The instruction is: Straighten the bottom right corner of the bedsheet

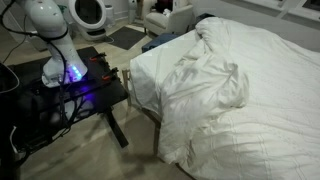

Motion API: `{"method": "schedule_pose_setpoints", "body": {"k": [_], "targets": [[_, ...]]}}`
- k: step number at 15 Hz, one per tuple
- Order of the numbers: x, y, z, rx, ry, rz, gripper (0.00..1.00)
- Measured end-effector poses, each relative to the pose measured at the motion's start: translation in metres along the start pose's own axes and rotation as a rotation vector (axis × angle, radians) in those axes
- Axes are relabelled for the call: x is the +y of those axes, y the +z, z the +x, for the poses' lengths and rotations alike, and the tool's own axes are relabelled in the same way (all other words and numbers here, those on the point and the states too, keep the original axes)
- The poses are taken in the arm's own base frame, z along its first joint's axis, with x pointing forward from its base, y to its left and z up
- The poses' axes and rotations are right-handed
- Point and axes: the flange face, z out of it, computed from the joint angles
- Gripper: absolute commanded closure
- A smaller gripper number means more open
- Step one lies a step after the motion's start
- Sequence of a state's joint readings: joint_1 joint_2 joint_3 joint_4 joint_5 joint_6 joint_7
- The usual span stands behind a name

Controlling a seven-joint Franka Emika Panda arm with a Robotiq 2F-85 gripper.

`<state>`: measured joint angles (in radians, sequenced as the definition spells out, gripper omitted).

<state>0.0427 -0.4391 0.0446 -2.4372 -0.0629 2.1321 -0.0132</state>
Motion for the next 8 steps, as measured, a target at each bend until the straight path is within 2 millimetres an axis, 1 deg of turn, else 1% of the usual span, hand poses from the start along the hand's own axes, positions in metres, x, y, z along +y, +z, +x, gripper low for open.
{"method": "schedule_pose_setpoints", "body": {"k": [5,8], "targets": [[0.025,0.038,0.003,-0.022,-0.032,0.020,0.00],[0.040,0.061,0.009,-0.022,-0.074,0.027,0.00]]}}
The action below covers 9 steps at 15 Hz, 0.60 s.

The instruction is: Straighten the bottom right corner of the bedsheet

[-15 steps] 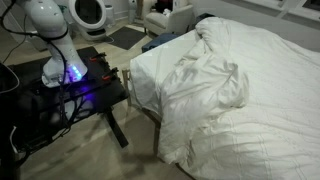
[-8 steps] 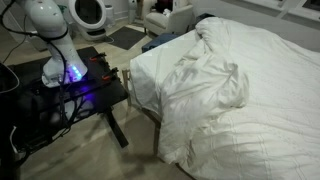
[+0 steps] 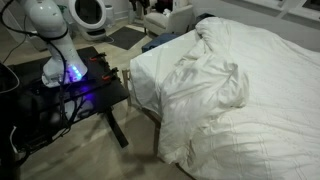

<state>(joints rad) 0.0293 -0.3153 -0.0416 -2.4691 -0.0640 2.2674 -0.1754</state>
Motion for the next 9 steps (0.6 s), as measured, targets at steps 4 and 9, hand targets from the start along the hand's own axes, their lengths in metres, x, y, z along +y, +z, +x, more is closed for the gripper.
{"method": "schedule_pose_setpoints", "body": {"k": [4,9], "targets": [[0.016,0.038,0.012,0.015,-0.066,-0.007,0.00],[0.025,0.092,0.037,0.014,-0.122,-0.013,0.00]]}}
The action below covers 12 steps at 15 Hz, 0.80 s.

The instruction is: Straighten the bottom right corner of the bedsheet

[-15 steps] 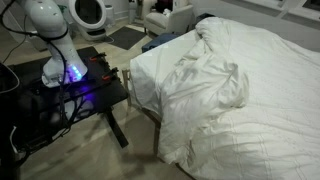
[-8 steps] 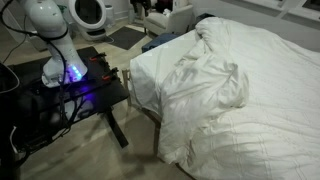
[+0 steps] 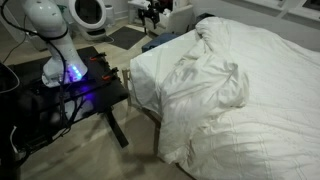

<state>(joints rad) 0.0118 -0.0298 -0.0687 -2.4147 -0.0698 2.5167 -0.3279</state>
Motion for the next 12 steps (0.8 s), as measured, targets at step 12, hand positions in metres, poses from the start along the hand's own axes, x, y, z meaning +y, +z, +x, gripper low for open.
{"method": "schedule_pose_setpoints", "body": {"k": [12], "targets": [[0.049,0.109,0.042,-0.116,-0.150,0.050,0.00]]}}
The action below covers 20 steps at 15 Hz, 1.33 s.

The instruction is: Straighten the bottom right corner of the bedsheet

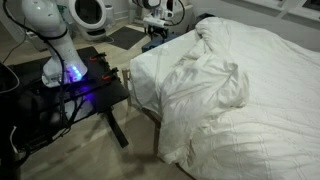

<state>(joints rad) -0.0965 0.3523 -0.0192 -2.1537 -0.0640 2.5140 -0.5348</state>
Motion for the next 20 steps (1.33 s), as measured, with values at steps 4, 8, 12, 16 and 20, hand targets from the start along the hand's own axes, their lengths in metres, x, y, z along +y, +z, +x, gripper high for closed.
{"method": "schedule_pose_setpoints", "body": {"k": [4,8,12,16,20], "targets": [[0.011,0.026,-0.015,-0.053,-0.121,0.054,0.00],[0.020,0.051,-0.029,-0.081,-0.181,0.083,0.00],[0.018,0.071,-0.033,-0.036,-0.201,0.042,0.00],[0.008,0.098,-0.048,0.008,-0.260,-0.027,0.00],[0.005,0.117,-0.061,0.038,-0.310,-0.072,0.00]]}}
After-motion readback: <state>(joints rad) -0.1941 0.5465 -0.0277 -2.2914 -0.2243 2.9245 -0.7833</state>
